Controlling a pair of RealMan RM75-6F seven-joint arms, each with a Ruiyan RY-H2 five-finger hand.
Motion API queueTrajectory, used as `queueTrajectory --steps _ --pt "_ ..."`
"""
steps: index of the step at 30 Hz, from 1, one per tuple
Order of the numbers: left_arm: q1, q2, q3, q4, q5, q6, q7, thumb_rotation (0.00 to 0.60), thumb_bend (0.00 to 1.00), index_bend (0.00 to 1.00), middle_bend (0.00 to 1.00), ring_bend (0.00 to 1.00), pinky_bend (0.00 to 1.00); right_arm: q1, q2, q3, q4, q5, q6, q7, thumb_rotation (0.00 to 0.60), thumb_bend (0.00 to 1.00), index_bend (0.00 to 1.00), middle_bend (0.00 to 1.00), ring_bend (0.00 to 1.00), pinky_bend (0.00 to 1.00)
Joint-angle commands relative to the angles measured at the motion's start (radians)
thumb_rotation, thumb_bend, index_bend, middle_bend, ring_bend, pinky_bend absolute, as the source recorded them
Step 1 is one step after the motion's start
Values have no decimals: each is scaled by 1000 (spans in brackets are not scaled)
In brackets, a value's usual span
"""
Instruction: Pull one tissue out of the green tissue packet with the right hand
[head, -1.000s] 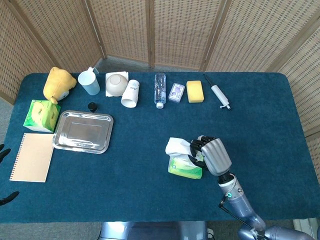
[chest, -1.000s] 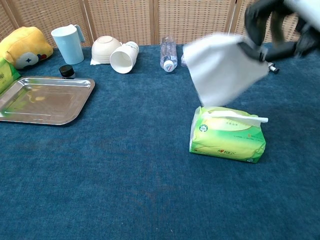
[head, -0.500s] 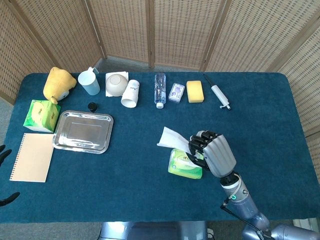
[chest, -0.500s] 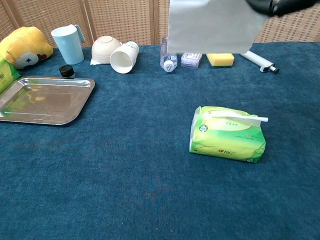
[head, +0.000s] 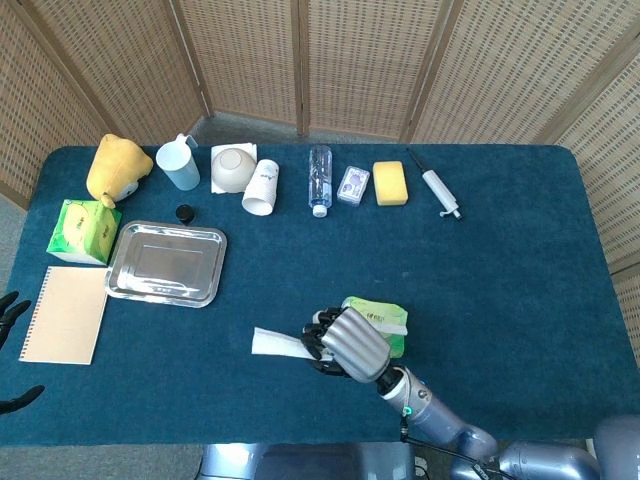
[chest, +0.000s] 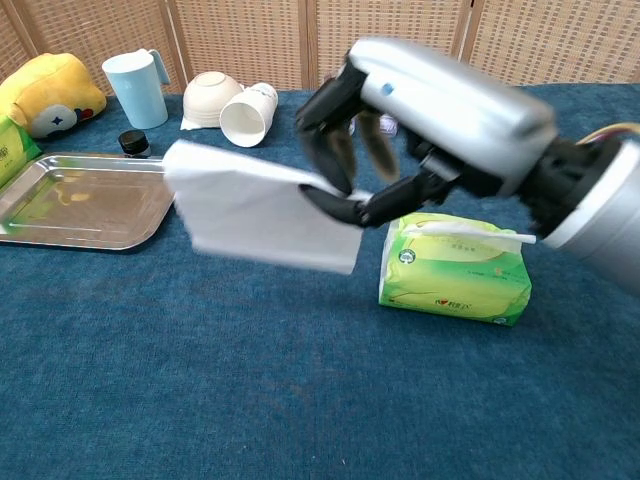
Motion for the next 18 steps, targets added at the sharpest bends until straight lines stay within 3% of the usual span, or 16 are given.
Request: queueTrajectory --steps 1,9,11,13,15,18 --pt "-2 1 -1 1 -5 -5 -3 600 0 17 0 0 0 46 -49 -11 64 -18 -39 25 600 456 724 733 593 702" --pt "-10 3 -3 4 -22 -23 -12 600 0 17 0 0 0 79 -118 -29 149 -39 -66 -48 600 456 689 706 568 698" --pt "-13 5 -1 2 -23 -31 -16 600 0 17 0 0 0 95 -122 -35 169 -20 -119 -68 600 429 462 559 456 633" --pt "-14 7 1 1 -22 -34 -19 600 0 17 0 0 0 111 -98 -41 148 19 -194 -78 600 330 87 254 220 476" --pt "-13 9 1 0 -22 -34 -21 600 0 17 0 0 0 118 -76 -37 119 54 -239 -100 600 249 0 67 75 373" --pt "-12 10 1 0 -21 -30 -24 600 0 17 0 0 0 119 -45 -30 76 103 -284 -150 600 190 0 0 4 319"
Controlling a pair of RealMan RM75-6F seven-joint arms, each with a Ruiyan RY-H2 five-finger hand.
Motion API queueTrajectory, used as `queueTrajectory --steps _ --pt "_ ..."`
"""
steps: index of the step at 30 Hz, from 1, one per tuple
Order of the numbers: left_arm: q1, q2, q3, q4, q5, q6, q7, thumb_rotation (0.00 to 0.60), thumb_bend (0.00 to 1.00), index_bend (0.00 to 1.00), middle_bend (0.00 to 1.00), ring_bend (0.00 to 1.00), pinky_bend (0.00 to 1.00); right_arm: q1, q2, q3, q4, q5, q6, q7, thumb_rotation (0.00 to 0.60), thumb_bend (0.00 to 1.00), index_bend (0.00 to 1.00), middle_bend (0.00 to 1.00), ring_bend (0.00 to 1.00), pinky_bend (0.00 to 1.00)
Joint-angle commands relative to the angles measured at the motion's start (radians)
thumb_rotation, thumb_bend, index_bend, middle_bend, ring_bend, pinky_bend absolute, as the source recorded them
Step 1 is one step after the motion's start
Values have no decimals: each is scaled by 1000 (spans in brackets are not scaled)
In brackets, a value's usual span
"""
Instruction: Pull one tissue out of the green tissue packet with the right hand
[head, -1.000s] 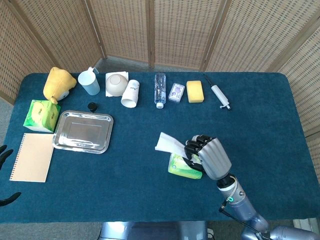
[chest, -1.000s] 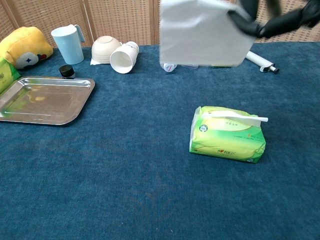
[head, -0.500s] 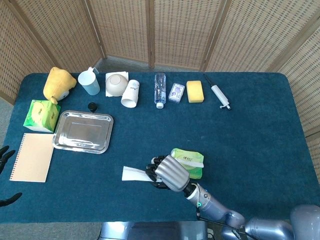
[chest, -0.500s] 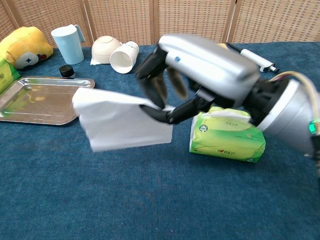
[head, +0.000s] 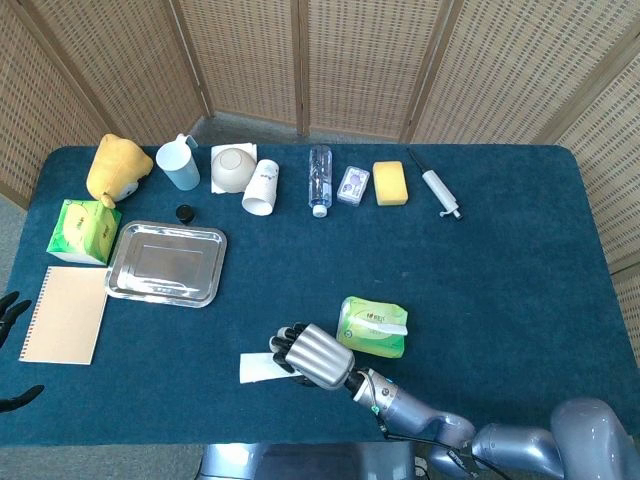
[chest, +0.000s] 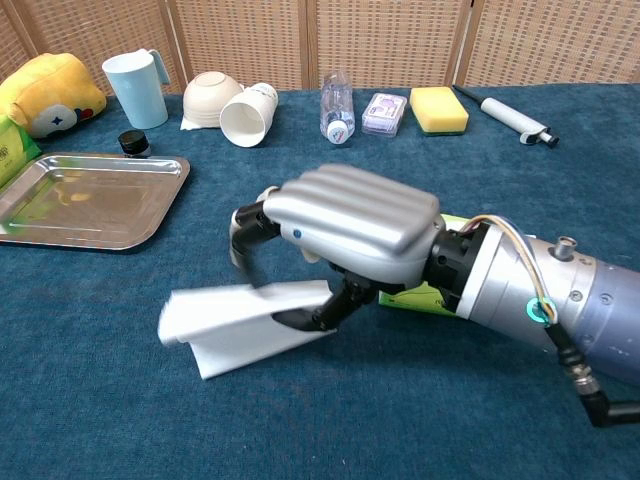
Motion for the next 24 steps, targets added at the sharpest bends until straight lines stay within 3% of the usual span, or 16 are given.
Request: queueTrajectory --steps 1,5,14,24 --pt "1 0 0 -1 0 1 -1 600 0 17 0 0 0 11 50 8 -70 84 -76 -74 600 188 0 0 1 317" --pt "1 2 3 -4 4 0 0 600 0 17 0 0 0 -25 100 24 -130 125 -33 -129 600 187 0 0 0 317" --pt "-8 2 5 -16 7 -19 8 600 0 17 0 0 0 -55 248 29 -214 83 67 -112 600 186 0 0 11 317" --pt "-2 0 11 -23 24 -11 28 600 0 17 0 0 0 -224 423 -61 -55 -5 373 152 600 88 0 0 62 298"
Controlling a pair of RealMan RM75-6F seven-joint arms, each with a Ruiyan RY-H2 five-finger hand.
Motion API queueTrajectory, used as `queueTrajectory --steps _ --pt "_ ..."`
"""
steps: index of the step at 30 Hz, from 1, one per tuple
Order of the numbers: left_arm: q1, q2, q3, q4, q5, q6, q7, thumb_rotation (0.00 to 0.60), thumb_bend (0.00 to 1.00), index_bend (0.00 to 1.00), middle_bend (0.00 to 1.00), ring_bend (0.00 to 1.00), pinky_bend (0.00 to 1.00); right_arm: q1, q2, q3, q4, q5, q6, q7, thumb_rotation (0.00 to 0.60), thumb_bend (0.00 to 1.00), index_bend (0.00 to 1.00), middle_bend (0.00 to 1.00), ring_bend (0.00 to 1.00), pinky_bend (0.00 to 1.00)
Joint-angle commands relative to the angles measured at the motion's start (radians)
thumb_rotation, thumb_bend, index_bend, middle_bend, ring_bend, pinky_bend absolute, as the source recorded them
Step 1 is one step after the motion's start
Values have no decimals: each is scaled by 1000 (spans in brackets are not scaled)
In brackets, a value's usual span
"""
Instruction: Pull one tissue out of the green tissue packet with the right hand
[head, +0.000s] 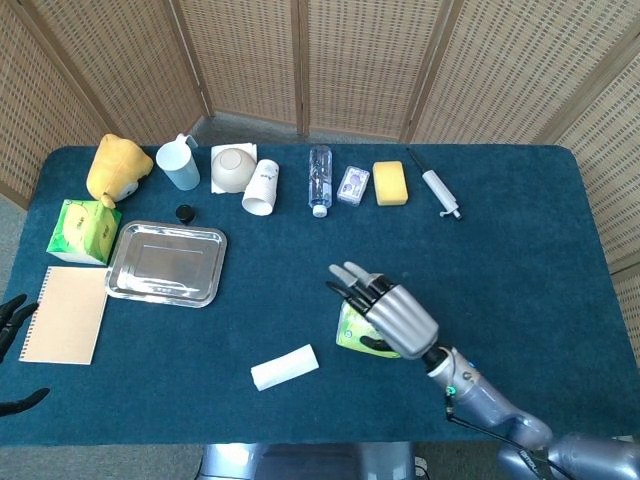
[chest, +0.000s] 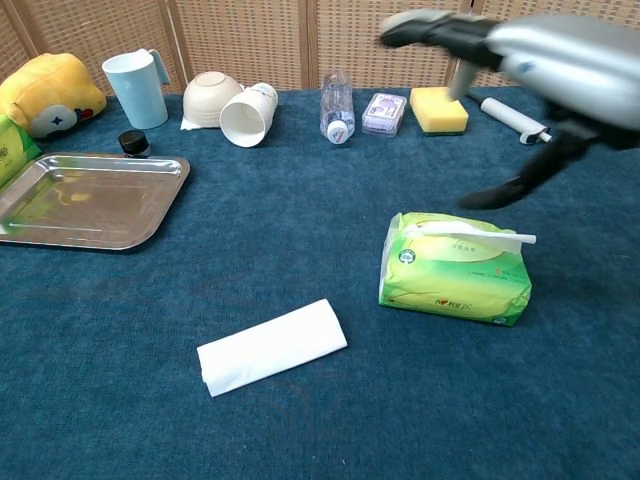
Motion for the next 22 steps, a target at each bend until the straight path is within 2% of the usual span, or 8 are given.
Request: queueTrajectory --steps 1,3,6,9,12,16,22 --pt "0 -3 2 -5 6 -3 15 600 0 17 0 0 0 -96 74 -51 104 -27 134 146 600 88 0 0 69 298" --pt "-1 -5 3 -9 8 -5 23 600 0 17 0 0 0 -117 85 -59 131 -29 165 178 600 88 0 1 100 300" --pt "0 -7 6 -16 14 -7 32 600 0 17 0 0 0 -177 102 -74 205 -23 241 200 600 88 0 13 148 355" --pt "1 -9 7 -19 15 -5 40 600 0 17 0 0 0 -244 96 -88 295 1 309 250 600 88 0 26 157 389" --pt "-1 -10 7 -20 12 -9 46 600 0 17 0 0 0 -294 95 -87 325 34 353 295 600 88 0 27 158 388" --pt "2 -10 7 -21 15 -2 43 600 0 17 0 0 0 -351 134 -89 269 72 376 265 600 87 0 22 115 323" --pt "9 -9 12 -15 29 11 39 600 0 17 0 0 0 -400 208 -112 126 115 337 234 600 84 0 23 65 251"
